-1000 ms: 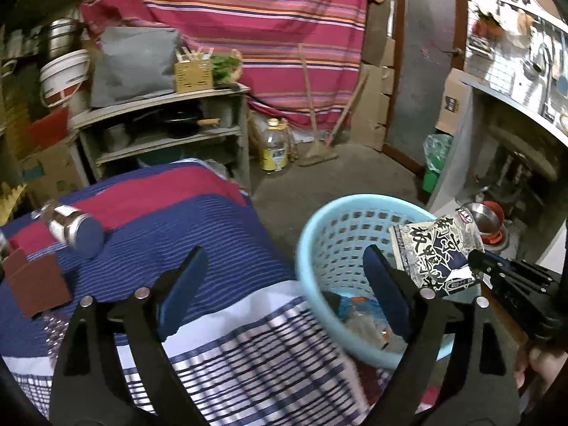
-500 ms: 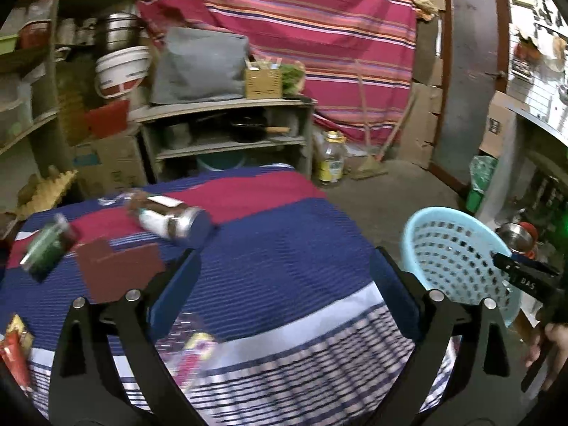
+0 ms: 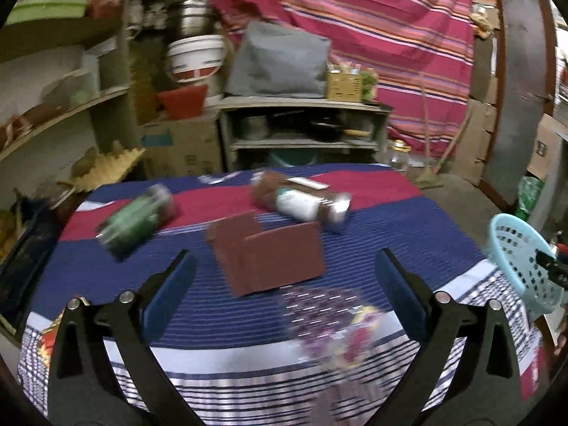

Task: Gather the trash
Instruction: 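Move both tools back over the table toward the brown scouring pads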

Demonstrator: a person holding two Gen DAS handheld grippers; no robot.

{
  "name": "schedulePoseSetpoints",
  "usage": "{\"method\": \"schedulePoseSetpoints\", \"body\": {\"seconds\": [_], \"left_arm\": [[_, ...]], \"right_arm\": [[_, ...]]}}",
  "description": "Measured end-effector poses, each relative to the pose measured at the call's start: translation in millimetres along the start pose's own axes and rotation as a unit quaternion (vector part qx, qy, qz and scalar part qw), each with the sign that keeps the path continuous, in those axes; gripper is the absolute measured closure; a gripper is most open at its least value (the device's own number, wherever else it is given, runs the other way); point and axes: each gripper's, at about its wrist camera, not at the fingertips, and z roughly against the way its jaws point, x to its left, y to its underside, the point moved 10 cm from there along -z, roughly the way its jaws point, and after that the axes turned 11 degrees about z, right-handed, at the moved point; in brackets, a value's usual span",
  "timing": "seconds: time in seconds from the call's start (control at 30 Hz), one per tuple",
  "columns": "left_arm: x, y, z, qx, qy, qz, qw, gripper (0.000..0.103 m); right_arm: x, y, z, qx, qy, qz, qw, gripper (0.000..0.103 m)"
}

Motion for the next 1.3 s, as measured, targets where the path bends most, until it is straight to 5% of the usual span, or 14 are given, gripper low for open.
{"method": "schedulePoseSetpoints", "body": {"seconds": [0.3, 0.97, 1.3], "left_arm": [[99, 3, -12, 0.021, -0.051, 0.049, 0.9973, 0.006], [186, 3, 5, 0.014, -0.073, 0.079, 0.9941, 0.006], [185, -7, -3, 0.011, -0.062, 0.083, 0.9946, 0.006]], "right_arm": [[109, -27, 12, -0.030, -0.066, 0.030, 0.997, 0.007], [359, -30, 6, -0.009, -0.191, 0.178, 0.965, 0.005], [402, -33, -27, 0.035, -0.209, 0.203, 0.956, 0.005]]}}
